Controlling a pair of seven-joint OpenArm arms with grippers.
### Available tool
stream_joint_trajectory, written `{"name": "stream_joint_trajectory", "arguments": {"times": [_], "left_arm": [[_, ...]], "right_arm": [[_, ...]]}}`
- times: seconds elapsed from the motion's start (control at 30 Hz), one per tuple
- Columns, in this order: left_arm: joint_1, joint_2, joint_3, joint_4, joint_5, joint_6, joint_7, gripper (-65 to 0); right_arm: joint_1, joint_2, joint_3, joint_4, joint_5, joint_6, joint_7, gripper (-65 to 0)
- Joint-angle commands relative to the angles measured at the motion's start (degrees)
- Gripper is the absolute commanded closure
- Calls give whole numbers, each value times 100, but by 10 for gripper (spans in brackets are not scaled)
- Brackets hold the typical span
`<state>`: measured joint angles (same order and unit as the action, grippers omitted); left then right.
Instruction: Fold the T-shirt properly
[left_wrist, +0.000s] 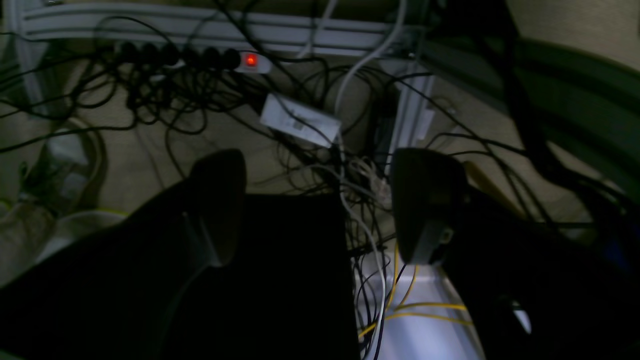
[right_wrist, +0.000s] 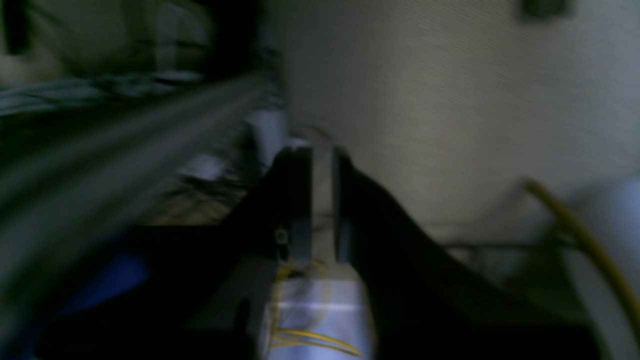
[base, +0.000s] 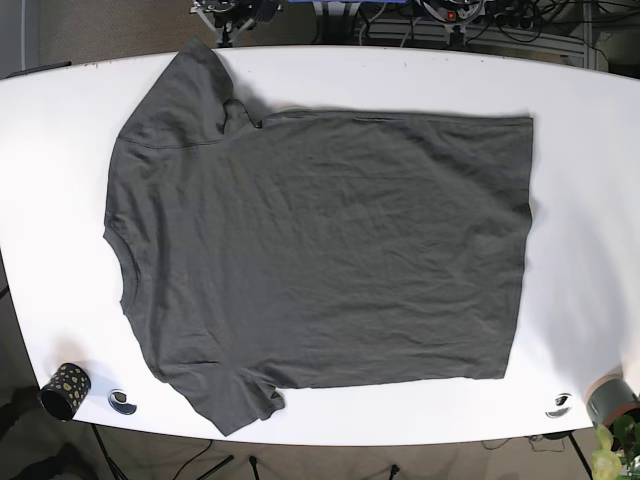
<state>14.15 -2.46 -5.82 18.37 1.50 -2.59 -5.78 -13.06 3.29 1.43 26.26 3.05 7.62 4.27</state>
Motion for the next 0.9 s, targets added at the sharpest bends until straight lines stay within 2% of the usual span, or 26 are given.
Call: {"name": "stream_joint_trajectory", "arguments": {"times": [0.0,0.33,0.5,0.7,0.87], "left_arm": [[22,-31,7,22,-5,17,-59,-415],[136,-31,-2,75,-31,17,-103,-415],[286,-13,7,75,-31,17,-420,-415],[594,-22,-2,93,-31,17,-798,-415],[796,-40,-2,93,-40,17,-991,-415]], "right_arm": [[-43,27,2,24,16,34,25,-71],[-228,27,2,60,7,34,52,-68],[-430,27,2,51,7,25,316,-70],[-668,27,2,77,7,25,360,-68],[-1037,27,2,596,7,25,351,-68]]}}
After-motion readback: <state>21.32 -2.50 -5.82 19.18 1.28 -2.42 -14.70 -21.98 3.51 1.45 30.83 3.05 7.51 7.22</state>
